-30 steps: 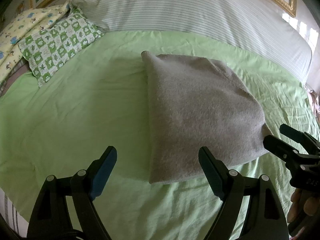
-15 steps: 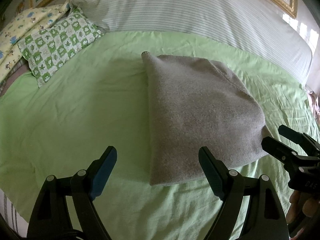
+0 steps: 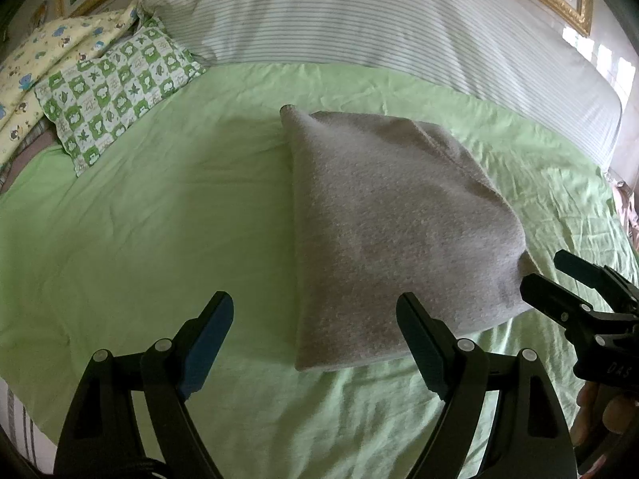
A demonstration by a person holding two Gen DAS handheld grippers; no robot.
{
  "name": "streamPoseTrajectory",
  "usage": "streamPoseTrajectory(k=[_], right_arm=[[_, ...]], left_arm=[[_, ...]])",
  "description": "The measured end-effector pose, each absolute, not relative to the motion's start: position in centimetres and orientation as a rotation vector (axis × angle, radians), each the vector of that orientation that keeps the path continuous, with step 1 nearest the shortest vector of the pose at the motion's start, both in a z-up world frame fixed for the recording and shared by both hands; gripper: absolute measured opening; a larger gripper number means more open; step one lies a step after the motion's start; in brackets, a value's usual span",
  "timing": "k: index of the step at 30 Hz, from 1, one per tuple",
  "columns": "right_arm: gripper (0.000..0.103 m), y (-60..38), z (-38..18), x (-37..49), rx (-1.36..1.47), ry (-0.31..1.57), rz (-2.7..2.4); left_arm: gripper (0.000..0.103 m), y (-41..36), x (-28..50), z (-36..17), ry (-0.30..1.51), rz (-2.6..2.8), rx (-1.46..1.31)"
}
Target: Fold small clothes
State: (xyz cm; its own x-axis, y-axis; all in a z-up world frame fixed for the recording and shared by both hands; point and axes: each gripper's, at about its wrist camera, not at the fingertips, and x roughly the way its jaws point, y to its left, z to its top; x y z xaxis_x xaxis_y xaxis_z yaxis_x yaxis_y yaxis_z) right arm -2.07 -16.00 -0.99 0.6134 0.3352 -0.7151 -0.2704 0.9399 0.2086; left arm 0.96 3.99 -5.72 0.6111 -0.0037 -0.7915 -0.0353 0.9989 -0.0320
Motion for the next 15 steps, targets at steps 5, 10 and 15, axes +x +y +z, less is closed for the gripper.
streamPoseTrajectory(k=[5, 10, 15], right_arm=[[0.094, -16.1, -0.99, -2.05, 0.083, 0.841, 0.35], [0.094, -16.1, -0.93, -2.16, 0.084, 0.843, 0.348], [0.094, -16.23, -0.88, -2.31, 0.087, 0.84, 0.348]], left_arm=[[0.084, 3.92, 0.9, -5.65, 0.915, 0.017, -0.043], [0.084, 3.75, 0.72, -5.57, 0.916, 0.018, -0.043], [0.084, 3.68, 0.62, -5.56, 0.914, 0.017, -0.042]])
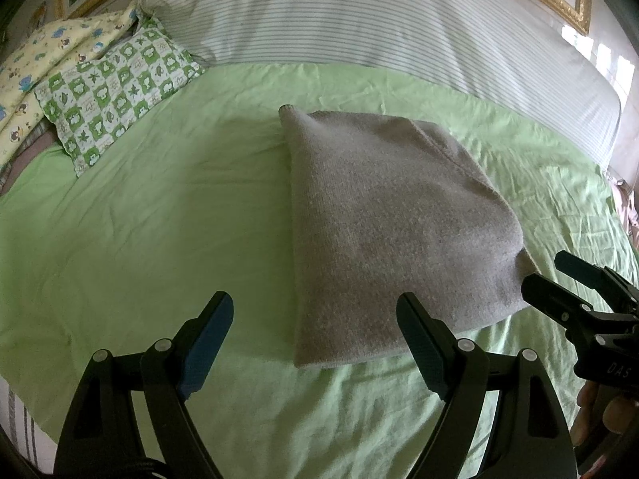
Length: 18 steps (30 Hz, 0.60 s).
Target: Fold small clothes
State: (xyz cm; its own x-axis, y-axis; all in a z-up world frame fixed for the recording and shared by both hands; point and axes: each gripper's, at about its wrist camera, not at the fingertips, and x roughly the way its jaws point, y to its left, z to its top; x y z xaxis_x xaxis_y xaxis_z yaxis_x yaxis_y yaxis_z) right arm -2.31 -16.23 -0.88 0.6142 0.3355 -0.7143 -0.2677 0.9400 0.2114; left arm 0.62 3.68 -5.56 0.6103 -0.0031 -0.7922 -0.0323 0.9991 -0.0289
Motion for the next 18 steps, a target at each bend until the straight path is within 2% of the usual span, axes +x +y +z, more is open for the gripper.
streamPoseTrajectory(k=[18], right_arm=[[0.094, -16.42, -0.92, -2.28, 0.088, 0.84, 0.349]], left_arm=[[0.085, 3.72, 0.58, -5.56, 0.921, 0.009, -0.035]])
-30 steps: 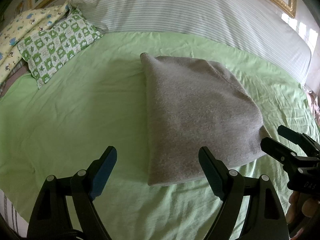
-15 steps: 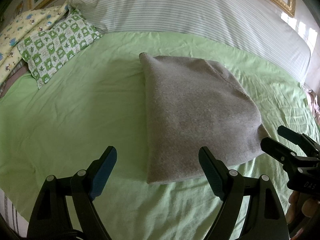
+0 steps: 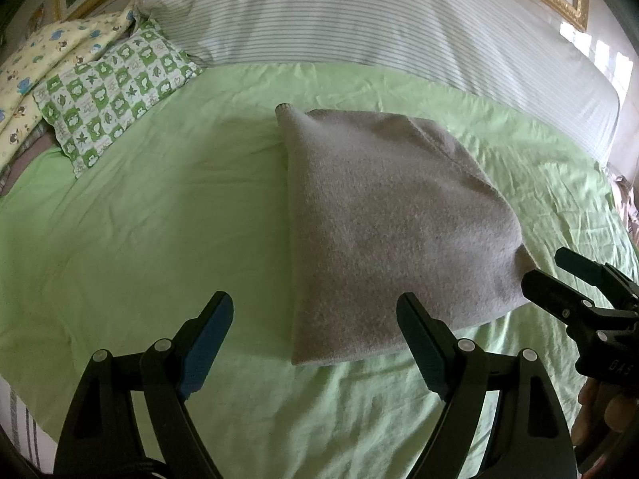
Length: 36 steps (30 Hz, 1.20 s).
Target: Fold small clothes
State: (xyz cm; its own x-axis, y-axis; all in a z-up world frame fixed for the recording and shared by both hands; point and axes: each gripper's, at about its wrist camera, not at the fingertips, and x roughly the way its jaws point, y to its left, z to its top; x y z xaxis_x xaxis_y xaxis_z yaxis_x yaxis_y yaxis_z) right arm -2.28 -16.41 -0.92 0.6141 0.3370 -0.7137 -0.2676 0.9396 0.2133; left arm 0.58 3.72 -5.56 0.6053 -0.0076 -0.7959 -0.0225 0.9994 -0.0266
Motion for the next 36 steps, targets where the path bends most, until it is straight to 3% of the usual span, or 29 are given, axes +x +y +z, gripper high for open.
streamPoseTrajectory(k=[36], right_arm=[[0.094, -17.1, -0.89, -2.09, 0.104, 0.843, 0.347]], left_arm=[[0.085, 3.4, 1.02, -5.55, 0.903, -0.018, -0.011]])
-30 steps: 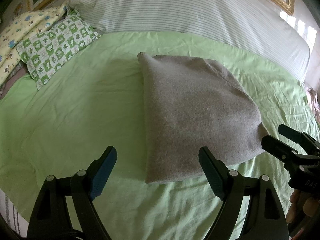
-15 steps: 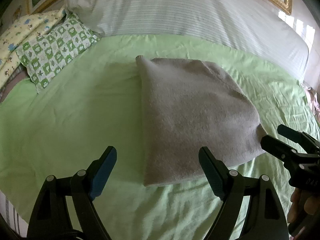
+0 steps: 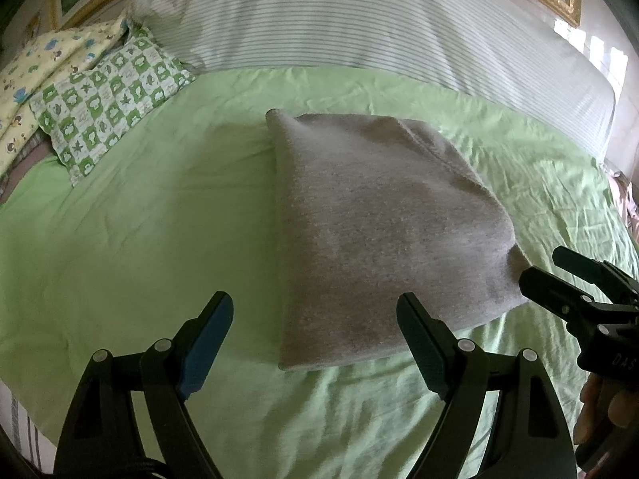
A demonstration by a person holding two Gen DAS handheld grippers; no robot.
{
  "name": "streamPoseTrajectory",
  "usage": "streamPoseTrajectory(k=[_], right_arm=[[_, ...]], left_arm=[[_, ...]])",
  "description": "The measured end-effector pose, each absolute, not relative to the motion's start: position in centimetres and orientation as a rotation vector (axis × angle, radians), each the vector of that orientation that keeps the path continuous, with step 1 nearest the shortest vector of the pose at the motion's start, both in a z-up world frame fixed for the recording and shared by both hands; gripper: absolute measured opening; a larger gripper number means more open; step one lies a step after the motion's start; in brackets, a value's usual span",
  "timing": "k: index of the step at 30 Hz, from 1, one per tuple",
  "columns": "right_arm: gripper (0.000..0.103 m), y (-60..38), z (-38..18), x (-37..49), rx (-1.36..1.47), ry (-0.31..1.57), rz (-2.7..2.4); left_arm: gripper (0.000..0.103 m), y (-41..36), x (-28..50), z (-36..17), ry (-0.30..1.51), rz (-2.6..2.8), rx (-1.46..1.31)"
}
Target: Fold small clothes
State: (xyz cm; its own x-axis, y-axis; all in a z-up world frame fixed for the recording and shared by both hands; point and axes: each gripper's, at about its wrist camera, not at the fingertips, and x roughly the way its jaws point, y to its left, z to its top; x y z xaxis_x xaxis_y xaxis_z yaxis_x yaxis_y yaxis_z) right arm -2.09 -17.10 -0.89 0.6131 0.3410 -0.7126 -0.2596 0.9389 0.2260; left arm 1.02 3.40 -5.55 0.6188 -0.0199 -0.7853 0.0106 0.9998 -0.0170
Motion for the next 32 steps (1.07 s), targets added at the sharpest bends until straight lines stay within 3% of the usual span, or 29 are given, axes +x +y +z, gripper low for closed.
streamPoseTrajectory(k=[32], right_arm=[[0.094, -17.32, -0.66, -2.09, 0.108, 0.846, 0.349]], left_arm=[[0.085, 3.64, 1.73, -5.43, 0.913, -0.051, -0.001]])
